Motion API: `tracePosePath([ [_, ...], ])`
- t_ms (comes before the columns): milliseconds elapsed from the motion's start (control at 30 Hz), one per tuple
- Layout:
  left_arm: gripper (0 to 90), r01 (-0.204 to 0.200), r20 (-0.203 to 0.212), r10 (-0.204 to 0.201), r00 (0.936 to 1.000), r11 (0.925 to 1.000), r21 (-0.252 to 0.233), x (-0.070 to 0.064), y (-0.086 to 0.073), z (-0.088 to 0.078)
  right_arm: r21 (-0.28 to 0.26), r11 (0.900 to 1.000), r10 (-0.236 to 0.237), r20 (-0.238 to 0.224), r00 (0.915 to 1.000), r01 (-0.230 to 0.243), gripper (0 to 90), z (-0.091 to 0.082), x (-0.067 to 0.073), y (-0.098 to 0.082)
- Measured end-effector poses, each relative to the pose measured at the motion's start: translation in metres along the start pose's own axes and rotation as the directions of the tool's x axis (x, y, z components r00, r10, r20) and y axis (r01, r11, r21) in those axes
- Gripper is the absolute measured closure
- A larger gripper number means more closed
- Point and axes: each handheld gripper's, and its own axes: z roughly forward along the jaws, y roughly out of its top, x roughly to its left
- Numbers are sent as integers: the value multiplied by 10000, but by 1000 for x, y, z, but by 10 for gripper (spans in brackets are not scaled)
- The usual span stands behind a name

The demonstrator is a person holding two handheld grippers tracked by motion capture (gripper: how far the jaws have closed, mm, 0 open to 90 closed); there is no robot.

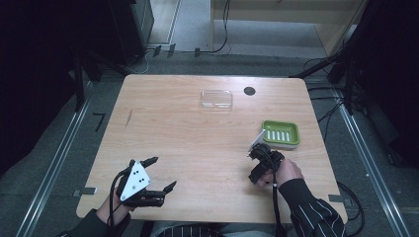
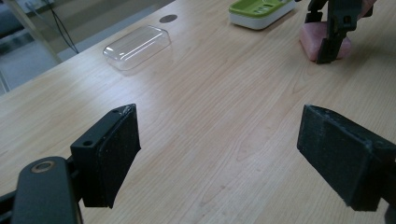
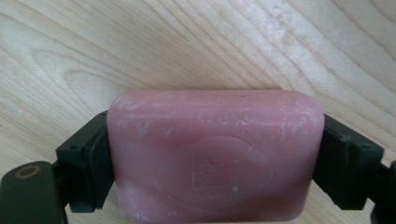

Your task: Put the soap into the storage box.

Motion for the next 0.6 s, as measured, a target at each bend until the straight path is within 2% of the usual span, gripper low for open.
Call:
tracePosePath([
  [267, 140, -6, 5, 6, 10000, 10000, 6, 0, 0, 0, -219, 9997, 94, 68, 9999, -93, 137, -8, -5, -1],
  [600, 140, -3, -9, 3, 10000, 10000, 22, 0, 0, 0, -652, 9965, 535, 159, 9984, -523, 137, -20, -15, -2],
])
